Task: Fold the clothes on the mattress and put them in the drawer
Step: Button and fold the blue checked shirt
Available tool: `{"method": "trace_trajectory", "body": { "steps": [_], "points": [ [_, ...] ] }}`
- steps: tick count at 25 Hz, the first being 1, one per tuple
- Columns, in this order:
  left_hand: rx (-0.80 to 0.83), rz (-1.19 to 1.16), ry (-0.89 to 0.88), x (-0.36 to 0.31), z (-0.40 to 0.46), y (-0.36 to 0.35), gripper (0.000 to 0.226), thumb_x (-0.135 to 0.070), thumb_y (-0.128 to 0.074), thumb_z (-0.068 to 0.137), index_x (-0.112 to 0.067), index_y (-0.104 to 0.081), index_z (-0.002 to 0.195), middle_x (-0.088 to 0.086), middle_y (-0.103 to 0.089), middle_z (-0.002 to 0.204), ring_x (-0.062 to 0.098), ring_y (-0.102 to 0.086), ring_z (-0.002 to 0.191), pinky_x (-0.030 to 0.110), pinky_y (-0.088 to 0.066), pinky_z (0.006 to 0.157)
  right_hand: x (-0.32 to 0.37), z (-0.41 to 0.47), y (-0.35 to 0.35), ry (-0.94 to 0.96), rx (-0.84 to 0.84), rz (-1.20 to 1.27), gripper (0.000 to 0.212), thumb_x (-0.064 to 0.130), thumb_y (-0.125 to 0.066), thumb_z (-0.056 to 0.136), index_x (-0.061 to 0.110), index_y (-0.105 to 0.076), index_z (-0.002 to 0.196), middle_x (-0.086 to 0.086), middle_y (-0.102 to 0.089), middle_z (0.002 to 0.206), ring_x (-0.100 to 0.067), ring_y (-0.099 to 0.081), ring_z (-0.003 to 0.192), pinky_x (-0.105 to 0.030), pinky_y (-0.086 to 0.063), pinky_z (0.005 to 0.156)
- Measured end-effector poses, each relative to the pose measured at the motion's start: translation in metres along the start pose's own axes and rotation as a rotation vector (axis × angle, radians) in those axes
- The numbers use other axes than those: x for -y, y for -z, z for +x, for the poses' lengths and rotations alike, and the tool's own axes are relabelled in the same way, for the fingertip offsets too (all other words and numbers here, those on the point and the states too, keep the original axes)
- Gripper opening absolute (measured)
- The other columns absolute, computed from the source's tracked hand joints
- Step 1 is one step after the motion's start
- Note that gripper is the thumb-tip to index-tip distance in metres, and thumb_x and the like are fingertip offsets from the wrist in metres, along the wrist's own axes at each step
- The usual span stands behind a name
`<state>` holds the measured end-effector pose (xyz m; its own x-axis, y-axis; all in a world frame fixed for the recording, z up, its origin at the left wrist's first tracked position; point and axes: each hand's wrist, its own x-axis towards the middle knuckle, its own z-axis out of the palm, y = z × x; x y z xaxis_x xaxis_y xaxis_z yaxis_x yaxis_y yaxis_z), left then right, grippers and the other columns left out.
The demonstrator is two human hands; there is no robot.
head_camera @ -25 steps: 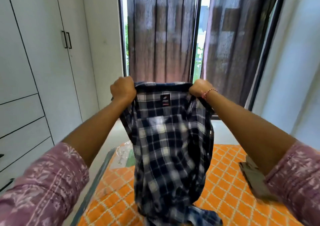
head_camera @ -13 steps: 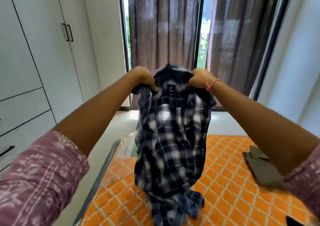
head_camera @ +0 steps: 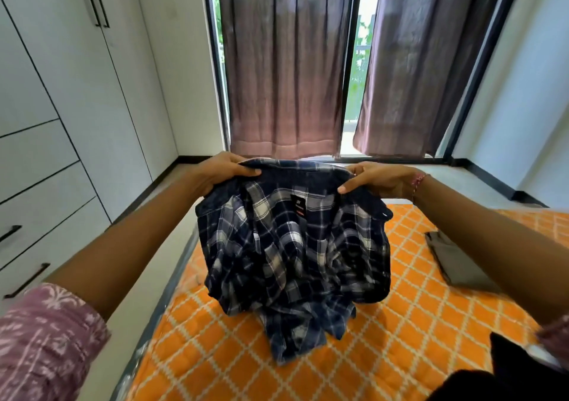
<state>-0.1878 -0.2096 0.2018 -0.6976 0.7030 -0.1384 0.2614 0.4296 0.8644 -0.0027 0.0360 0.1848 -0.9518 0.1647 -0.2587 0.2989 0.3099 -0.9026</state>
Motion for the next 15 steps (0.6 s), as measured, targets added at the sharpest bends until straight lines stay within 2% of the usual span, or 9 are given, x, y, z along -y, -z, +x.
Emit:
{"method": "trace_trajectory", "body": {
  "steps": [2,4,6,8,10,12,13,14,15],
  "points": [
    [-0.062,0.047,-0.092,0.013,0.002,-0.011,0.020,-0.013,-0.071,0.082,-0.009,-0.071,0.101,-0.006,-0.069,0.060,0.002,-0.063,0.049,0.013,-0.050,0.049,-0.008,0.008,-0.007,-0.019,-0.156,-0.115,0.019,-0.001,-0.067,0.079,0.003,-0.068,0.097,-0.010,-0.069,0.081,-0.018,-0.066,0.065,-0.025,-0.056,0.058],
    [-0.165,0.123,-0.200,0.022,0.005,-0.018,0.026,-0.011,-0.072,0.082,-0.010,-0.070,0.107,-0.004,-0.071,0.069,0.002,-0.064,0.056,0.008,-0.047,0.052,-0.014,0.011,-0.011,-0.021,-0.157,0.032,0.025,0.000,-0.068,0.078,0.003,-0.065,0.103,-0.014,-0.068,0.091,-0.019,-0.068,0.067,-0.027,-0.059,0.062],
    [-0.256,0.116,-0.225,0.030,0.011,-0.021,0.027,-0.010,-0.072,0.081,-0.005,-0.071,0.107,0.011,-0.073,0.088,0.017,-0.067,0.075,0.020,-0.054,0.071,-0.018,0.010,-0.016,-0.039,-0.018,0.181,0.031,0.003,-0.068,0.074,0.008,-0.064,0.105,-0.013,-0.070,0.094,-0.019,-0.070,0.070,-0.028,-0.060,0.066],
    [-0.337,0.138,-0.209,0.036,0.014,-0.023,0.025,-0.011,-0.073,0.080,-0.004,-0.073,0.104,0.017,-0.071,0.095,0.028,-0.066,0.086,0.038,-0.054,0.083,-0.023,0.010,-0.025,-0.074,0.024,0.108,0.026,0.001,-0.068,0.073,0.008,-0.064,0.098,-0.009,-0.071,0.084,-0.019,-0.068,0.067,-0.027,-0.059,0.062],
    [-0.376,0.337,-0.207,0.043,0.014,-0.024,0.019,-0.018,-0.074,0.080,-0.005,-0.074,0.094,0.012,-0.070,0.088,0.028,-0.064,0.085,0.039,-0.051,0.076,-0.029,0.010,-0.034,-0.040,-0.213,-0.226,0.013,0.002,-0.071,0.076,0.009,-0.060,0.074,-0.006,-0.062,0.066,-0.020,-0.060,0.061,-0.028,-0.050,0.056],
    [-0.296,0.651,-0.099,0.044,0.009,-0.026,0.018,-0.026,-0.073,0.080,-0.010,-0.070,0.088,0.009,-0.064,0.084,0.026,-0.060,0.080,0.033,-0.046,0.068,-0.037,0.009,-0.037,-0.010,-0.634,-0.642,0.027,0.014,-0.074,0.077,0.011,-0.053,0.060,-0.008,-0.051,0.061,-0.026,-0.051,0.062,-0.029,-0.036,0.057],
    [-0.250,0.756,-0.016,0.043,0.007,-0.027,0.017,-0.026,-0.072,0.082,-0.011,-0.067,0.086,0.009,-0.061,0.082,0.024,-0.058,0.076,0.031,-0.046,0.064,-0.039,0.006,-0.038,-0.012,-0.805,-0.768,0.033,0.017,-0.073,0.077,0.011,-0.049,0.057,-0.009,-0.048,0.060,-0.029,-0.048,0.063,-0.028,-0.032,0.056],
    [-0.210,0.758,0.057,0.043,0.005,-0.029,0.015,-0.021,-0.069,0.084,-0.009,-0.061,0.080,0.010,-0.058,0.075,0.022,-0.057,0.065,0.028,-0.045,0.057,-0.040,0.003,-0.039,-0.029,-0.873,-0.803,0.036,0.015,-0.071,0.077,0.010,-0.045,0.054,-0.010,-0.044,0.057,-0.029,-0.045,0.060,-0.026,-0.029,0.052],
    [-0.160,0.628,0.128,0.042,0.006,-0.029,0.018,-0.013,-0.064,0.087,-0.006,-0.056,0.073,0.010,-0.055,0.064,0.018,-0.054,0.050,0.023,-0.042,0.046,-0.040,0.002,-0.039,-0.067,-0.837,-0.754,0.037,0.009,-0.068,0.077,0.009,-0.043,0.051,-0.010,-0.041,0.052,-0.028,-0.044,0.056,-0.023,-0.027,0.048]
  ]
}}
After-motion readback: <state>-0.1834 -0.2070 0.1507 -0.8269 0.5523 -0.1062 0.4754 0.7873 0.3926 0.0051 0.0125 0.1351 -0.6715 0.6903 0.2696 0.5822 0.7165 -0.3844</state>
